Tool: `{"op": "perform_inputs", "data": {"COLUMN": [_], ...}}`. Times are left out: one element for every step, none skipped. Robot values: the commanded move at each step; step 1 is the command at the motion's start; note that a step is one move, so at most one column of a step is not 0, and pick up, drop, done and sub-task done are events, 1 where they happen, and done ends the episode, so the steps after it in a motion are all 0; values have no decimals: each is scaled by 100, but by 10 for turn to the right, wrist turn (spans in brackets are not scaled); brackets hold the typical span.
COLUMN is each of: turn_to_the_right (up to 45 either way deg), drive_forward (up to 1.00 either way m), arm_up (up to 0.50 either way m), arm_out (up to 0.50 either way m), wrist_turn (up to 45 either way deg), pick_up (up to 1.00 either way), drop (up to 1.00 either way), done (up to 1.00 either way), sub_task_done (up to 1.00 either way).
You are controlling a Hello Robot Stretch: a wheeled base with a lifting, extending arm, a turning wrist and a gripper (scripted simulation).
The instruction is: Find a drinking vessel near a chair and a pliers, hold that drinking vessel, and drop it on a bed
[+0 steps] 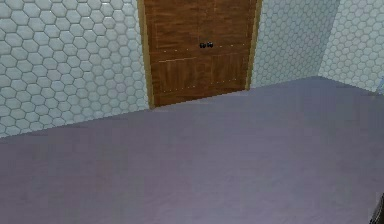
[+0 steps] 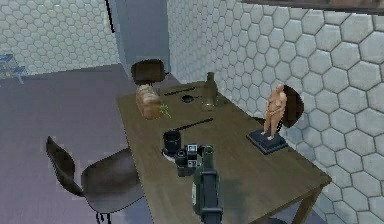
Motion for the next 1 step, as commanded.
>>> {"op": "perform_inputs", "data": {"turn_to_the_right": [0], "drive_forward": [0], "arm_up": [0], "arm_out": [0], "wrist_turn": [0], "pick_up": [100], "drop": [0], "done": [0], "sub_task_done": [0]}}
